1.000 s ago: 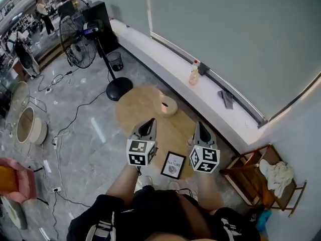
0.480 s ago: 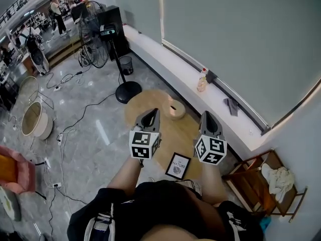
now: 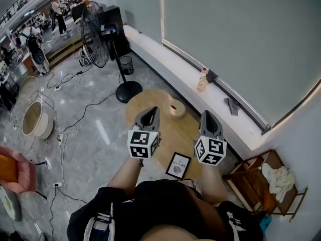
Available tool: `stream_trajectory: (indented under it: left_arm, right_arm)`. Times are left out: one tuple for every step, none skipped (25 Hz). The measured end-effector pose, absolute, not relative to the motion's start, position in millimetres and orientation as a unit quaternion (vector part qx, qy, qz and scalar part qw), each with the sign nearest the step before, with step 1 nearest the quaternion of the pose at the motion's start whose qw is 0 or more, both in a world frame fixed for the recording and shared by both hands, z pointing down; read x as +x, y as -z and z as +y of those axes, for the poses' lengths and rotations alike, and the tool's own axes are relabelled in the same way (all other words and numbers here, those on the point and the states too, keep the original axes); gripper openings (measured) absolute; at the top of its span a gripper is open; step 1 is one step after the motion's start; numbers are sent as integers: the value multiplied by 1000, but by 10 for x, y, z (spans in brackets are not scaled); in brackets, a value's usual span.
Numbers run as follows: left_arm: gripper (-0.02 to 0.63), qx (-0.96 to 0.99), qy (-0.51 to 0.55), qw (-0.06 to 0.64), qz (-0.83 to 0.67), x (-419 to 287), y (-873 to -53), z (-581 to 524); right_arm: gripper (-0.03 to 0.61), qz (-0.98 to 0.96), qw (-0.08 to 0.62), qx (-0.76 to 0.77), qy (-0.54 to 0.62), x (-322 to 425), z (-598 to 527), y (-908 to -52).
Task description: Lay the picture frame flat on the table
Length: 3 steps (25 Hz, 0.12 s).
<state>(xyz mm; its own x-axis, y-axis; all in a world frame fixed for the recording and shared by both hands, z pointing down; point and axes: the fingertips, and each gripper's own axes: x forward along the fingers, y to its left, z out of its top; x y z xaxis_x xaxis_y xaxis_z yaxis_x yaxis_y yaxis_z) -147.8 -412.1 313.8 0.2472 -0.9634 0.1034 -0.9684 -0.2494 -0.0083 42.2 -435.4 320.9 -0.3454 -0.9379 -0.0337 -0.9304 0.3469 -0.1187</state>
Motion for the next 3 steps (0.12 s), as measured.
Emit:
stream_trajectory:
  left_arm:
    - [20,790,-42,28,-611,-1461,-3092,-4092]
    - [20,790,-41,27,-611,-1441,-3048,-4063]
    - [20,791,-40,25,-610,-1421,-3004,-4036]
  right_arm:
    - [12,819,48,-570,37,434,-4323,-3169]
    - [12,819,48,-570,35,449,-4293,-3133]
    - [12,819,48,-571,35,465,-4266,-3100]
